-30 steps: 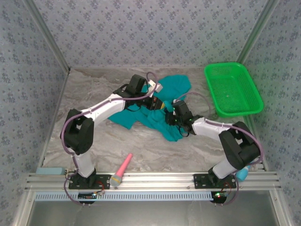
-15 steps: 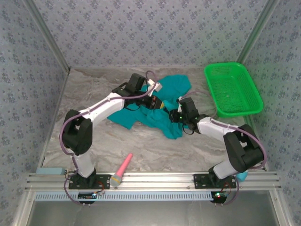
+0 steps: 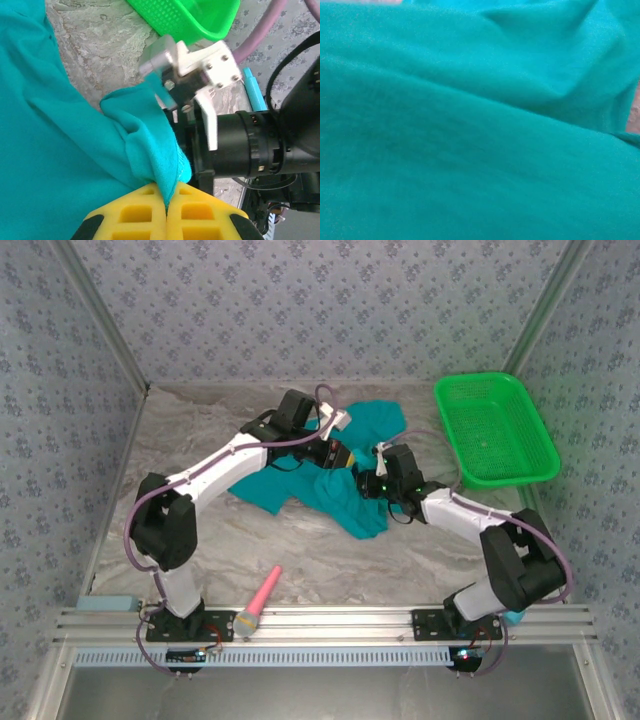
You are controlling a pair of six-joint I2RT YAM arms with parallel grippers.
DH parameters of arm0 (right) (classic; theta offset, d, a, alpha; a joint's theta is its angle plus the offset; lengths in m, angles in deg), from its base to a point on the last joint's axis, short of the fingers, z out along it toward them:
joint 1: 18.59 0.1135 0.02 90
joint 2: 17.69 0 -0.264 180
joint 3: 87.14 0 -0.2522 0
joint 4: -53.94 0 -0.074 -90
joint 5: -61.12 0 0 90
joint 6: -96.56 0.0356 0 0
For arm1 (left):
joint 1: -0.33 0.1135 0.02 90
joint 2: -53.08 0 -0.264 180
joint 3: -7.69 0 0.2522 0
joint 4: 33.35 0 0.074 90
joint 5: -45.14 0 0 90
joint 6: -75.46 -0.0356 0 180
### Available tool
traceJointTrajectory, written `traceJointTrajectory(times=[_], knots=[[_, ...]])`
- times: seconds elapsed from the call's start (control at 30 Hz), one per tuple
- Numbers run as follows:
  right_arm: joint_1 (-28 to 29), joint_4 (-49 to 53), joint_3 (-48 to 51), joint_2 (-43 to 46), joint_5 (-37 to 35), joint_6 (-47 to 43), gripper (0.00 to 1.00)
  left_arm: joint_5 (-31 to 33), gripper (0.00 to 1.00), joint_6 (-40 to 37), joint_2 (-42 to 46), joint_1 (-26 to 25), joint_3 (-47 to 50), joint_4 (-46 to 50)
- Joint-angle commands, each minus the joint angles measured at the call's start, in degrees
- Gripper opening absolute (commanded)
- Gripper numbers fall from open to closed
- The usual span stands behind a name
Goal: Fold the inside-out t-shirt
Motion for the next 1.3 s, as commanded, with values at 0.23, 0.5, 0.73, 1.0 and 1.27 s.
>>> traceJointTrajectory(times=[0.23, 0.5, 0.73, 1.0, 1.27], knots=[[3.17, -5.17, -6.0, -14.92, -9.4, -10.19, 0.54, -3.38, 0.0, 3.75, -1.53, -1.56, -2.91, -2.97], [6.55, 0.62, -4.58, -19.29, -10.36, -10.51, 0.02, 0.87, 0.0, -0.24, 3.72, 2.18, -1.06, 0.13], [0.62, -1.4, -1.66, -4.64, 9.0, -15.36, 0.0, 16.08, 0.0, -5.32, 8.8, 14.9, 7.01, 4.09], [-6.66, -2.95, -1.27, 10.87, 19.91, -15.02, 0.0, 23.28, 0.0, -4.38, 0.35, 23.44, 12.84, 0.06], [-9.42, -5.38, 1.82, 5.67, 22.63, -10.24, 0.0, 17.81, 0.21, 4.74, -4.2, 24.33, 18.2, -7.73]])
